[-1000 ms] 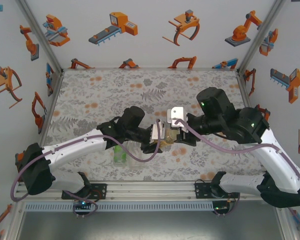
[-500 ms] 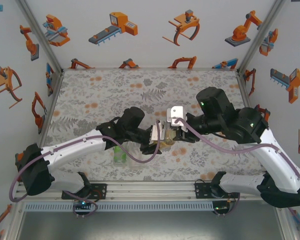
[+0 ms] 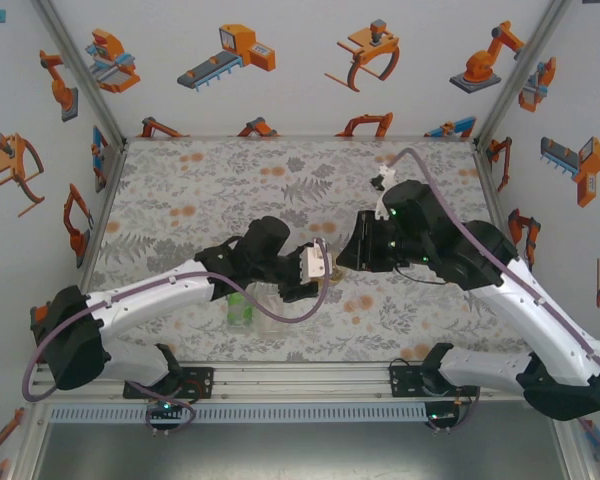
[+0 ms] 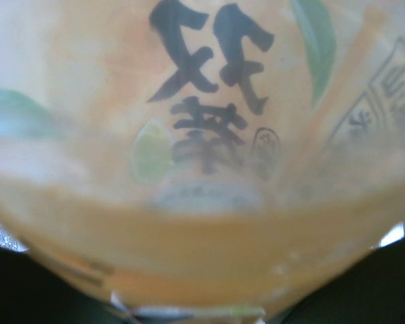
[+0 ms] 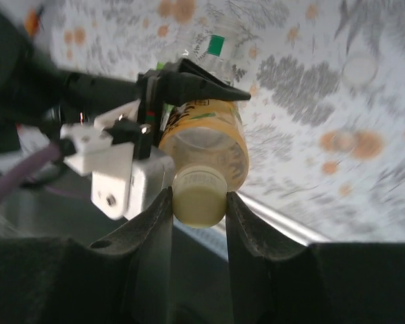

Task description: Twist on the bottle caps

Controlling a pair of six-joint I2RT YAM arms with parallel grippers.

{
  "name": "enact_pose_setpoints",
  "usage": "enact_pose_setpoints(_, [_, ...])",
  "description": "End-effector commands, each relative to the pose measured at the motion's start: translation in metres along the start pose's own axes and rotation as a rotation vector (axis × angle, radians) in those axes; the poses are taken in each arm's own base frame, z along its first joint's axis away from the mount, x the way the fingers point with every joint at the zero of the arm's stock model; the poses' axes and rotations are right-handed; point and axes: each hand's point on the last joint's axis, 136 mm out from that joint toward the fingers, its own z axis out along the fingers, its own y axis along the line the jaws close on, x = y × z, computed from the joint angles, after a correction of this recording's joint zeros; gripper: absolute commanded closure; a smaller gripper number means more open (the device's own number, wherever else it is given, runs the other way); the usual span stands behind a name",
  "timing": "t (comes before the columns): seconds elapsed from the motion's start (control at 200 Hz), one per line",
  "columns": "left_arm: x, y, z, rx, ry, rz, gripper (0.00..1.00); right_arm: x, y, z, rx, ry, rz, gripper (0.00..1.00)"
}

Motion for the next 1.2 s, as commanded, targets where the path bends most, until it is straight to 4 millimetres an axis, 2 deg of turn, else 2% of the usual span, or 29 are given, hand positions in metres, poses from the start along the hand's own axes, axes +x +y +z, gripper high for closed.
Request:
enact_pose_setpoints(0.0, [-0.047,0.022,-0.005,-0.092,-0.159,0.044,1.00,0.016,-0.010,0.016,0.022,0.036,0.444,1.00])
enact_pose_setpoints(0.13, [-0.047,0.020,-0.004,-0.076,-0.159,0.045,1.00,0.012,-0.011,0.012,0.031,0.019,0.440,0.99])
enact_pose_setpoints(0.21, [-0.047,0.017,-0.005,-0.061,-0.161,0.054,1.00,0.000,-0.004,0.006,0.017,-0.014,0.301,0.84])
enact_pose_setpoints(0.34, [-0.051,0.008,-0.006,-0.015,-0.186,0.069,1.00,-0.018,0.013,-0.009,-0.034,-0.074,-0.029,0.53])
enact_pose_setpoints(0.456, [-0.054,0.002,-0.007,0.024,-0.200,0.074,1.00,-0.028,0.036,-0.032,-0.122,-0.138,-0.319,0.41])
enact_pose_setpoints(0.541, [-0.057,-0.004,-0.010,0.051,-0.211,0.089,1.00,-0.023,0.052,-0.048,-0.213,-0.165,-0.570,0.40])
enact_pose_setpoints(0.676, [-0.061,-0.019,-0.017,0.130,-0.224,0.118,1.00,0.003,0.069,-0.067,-0.367,-0.171,-0.960,0.40])
enact_pose_setpoints(0.851, [-0.060,-0.031,-0.022,0.193,-0.205,0.111,1.00,0.043,0.067,-0.076,-0.498,-0.054,-1.325,0.40])
enact_pose_setpoints(0.971, [-0.060,-0.034,-0.022,0.206,-0.199,0.107,1.00,0.053,0.059,-0.075,-0.510,0.025,-1.460,0.40])
enact_pose_setpoints(1.112, [-0.059,-0.038,-0.022,0.221,-0.187,0.105,1.00,0.050,0.058,-0.070,-0.491,0.043,-1.525,0.41])
enact_pose_setpoints(1.197, [-0.060,-0.038,-0.022,0.221,-0.185,0.108,1.00,0.050,0.062,-0.067,-0.509,0.046,-1.534,0.45])
